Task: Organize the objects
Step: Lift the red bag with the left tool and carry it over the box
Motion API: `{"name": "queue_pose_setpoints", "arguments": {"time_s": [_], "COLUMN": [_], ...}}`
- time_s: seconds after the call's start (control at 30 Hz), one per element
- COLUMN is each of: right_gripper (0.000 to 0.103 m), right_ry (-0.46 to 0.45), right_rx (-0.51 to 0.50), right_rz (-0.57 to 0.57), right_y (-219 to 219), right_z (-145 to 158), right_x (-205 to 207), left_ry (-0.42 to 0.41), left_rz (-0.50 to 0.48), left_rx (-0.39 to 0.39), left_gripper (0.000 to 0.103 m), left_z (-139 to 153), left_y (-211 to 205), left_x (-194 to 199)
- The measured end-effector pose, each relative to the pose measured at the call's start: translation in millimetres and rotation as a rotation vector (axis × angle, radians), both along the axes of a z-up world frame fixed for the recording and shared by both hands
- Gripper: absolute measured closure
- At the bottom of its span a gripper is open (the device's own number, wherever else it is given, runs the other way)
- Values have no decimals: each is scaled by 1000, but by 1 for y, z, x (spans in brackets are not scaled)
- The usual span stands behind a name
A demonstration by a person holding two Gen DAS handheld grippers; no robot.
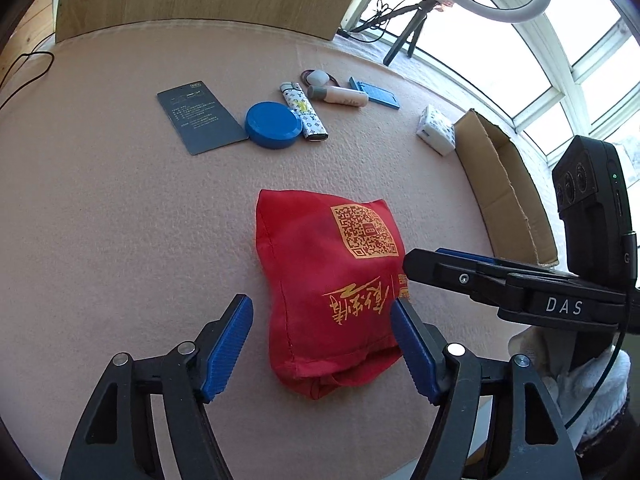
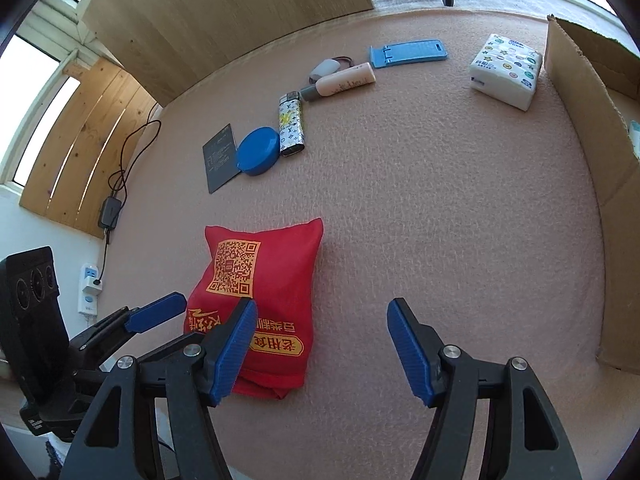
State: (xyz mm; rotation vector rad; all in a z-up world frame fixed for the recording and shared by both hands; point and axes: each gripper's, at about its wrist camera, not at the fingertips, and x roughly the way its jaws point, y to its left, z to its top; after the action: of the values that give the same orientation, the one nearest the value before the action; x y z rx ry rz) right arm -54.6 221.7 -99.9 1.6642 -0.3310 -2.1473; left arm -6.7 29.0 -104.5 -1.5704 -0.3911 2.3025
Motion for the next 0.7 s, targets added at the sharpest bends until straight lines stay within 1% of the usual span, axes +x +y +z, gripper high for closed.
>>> {"name": "queue_pose_setpoints", "arguments": {"time_s": [0.1, 0.27, 0.3, 0.47, 0.7], "right_gripper": [39, 39, 39, 39, 40], "right_ry": [-10, -3, -5, -26, -58], "right_rx": [4, 6, -1, -27, -67], "right_rz": [20, 45, 66, 88, 96], "right_y": [-9, -20, -21, -27, -30], "right_z": [-4, -3, -3, -6, -11], "right_x": [-2, -4, -5, -6, -6], "left_ry": [-11, -20, -22, -27, -29], "left_rz": [-13, -16, -16, -14, -17], "left_rx": [18, 27, 29, 35, 41], "left_gripper": [35, 36, 37, 38, 41], "left_z": [-5, -9, -10, -12, -14], "left_y": [2, 3, 3, 2, 4], "left_x": [0, -2, -3, -5, -5]}}
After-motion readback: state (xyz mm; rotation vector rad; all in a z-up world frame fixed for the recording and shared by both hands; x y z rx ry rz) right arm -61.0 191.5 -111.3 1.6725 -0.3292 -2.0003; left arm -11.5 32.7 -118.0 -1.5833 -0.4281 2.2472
